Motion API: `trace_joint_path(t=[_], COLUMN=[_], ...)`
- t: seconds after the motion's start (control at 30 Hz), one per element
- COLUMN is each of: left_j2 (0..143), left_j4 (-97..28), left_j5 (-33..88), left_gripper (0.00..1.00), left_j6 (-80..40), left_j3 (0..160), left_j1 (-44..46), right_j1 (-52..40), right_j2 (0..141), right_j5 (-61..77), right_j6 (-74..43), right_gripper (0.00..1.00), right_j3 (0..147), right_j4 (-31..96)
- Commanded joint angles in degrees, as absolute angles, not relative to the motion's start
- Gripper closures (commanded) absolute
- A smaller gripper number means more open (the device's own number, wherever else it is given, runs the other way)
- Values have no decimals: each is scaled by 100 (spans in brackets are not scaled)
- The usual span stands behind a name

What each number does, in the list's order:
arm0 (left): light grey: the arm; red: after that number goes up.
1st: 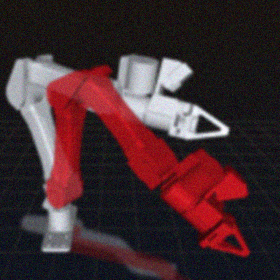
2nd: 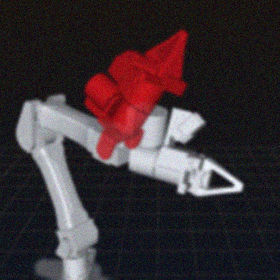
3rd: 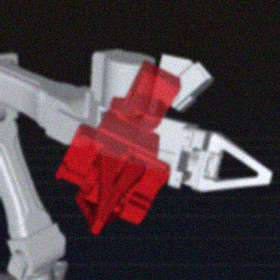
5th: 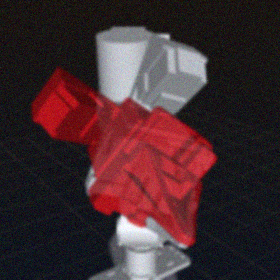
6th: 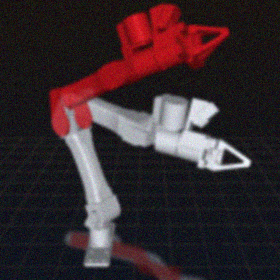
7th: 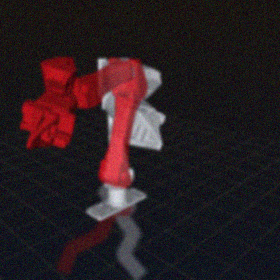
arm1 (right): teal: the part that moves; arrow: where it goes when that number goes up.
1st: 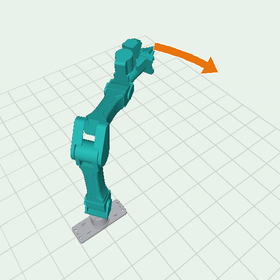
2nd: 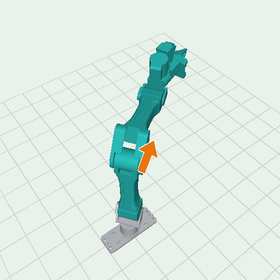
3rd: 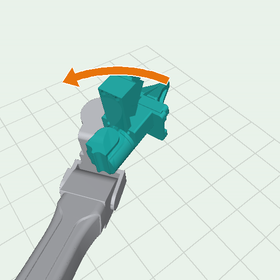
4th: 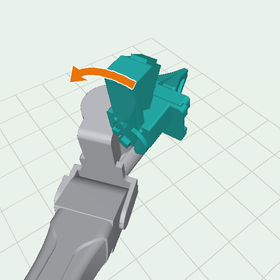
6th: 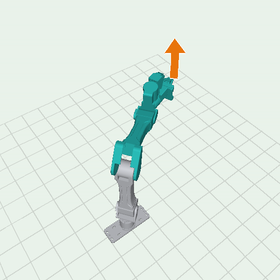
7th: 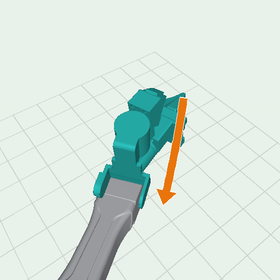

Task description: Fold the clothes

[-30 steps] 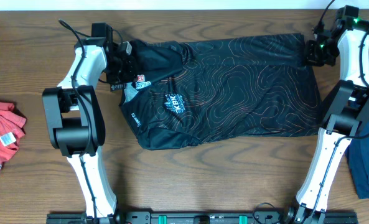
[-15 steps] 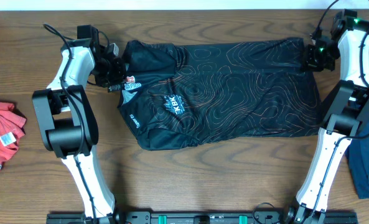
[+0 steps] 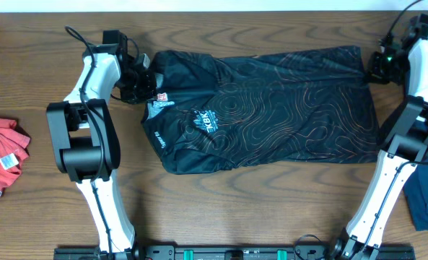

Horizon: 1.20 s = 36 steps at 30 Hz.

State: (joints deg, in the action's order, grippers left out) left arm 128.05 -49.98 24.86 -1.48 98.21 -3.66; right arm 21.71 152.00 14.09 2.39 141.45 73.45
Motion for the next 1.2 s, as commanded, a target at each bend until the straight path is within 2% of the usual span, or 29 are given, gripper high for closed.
trace_joint_path(t=[0.0,0.07,0.13,0.17,0.2,0.23,0.27,0.37,0.43,0.5,0.53,0.6,0.67,0.7,0.8,0.83,0.97,1.17], left_j2=[12809,12809,12809,12809,12809,12809,12809,12766,12658,12501,12409,12156,11826,11605,10993,10777,10112,9546], left_j4=[-5046,-5046,-5046,-5046,-5046,-5033,-5022,-4934,-4807,-4698,-4687,-4689,-4713,-4757,-5015,-5137,-5669,-6143], left_j5=[2331,2331,2333,2331,2331,2333,2333,2331,2353,2353,2353,2353,2353,2351,2349,2346,2324,2088], left_gripper=[94,90,77,77,77,77,76,78,81,81,87,90,92,94,94,93,94,94], left_j6=[-174,-174,-174,-172,-172,-172,-172,-172,-176,-193,-244,-401,-434,-427,-130,84,587,602], left_j3=[9782,9782,9782,9782,9782,9782,9782,9784,9800,9876,9946,10084,10130,10130,10127,10123,10114,9778], left_j1=[-408,-408,-408,-408,-408,-408,-408,-408,-408,-403,-403,-403,-403,-403,-397,-377,-270,-110], right_j1=[2294,2263,2222,2204,2193,2189,2189,2215,2235,2237,2235,2228,2222,2220,2237,2248,2255,2161], right_j2=[15227,15227,15227,15227,15227,15227,15227,15220,15161,15036,14945,14717,14440,14208,13664,13447,12929,12431], right_j5=[1223,1221,1219,1214,1221,1219,1219,1219,1219,1221,1221,1247,1247,1264,1586,1715,1763,1483], right_j6=[185,248,272,287,285,285,287,287,285,285,285,276,257,235,220,228,215,-64], right_gripper=[99,99,89,80,66,40,29,27,20,17,15,9,8,11,41,44,35,35], right_j3=[14125,14125,14125,14125,14125,14125,14125,14143,14208,14333,14438,14656,14820,14875,14877,14877,14875,14870], right_j4=[7301,7290,7290,7290,7288,7286,7284,7260,7242,7218,7214,7244,7275,7328,7507,7655,8051,8556])
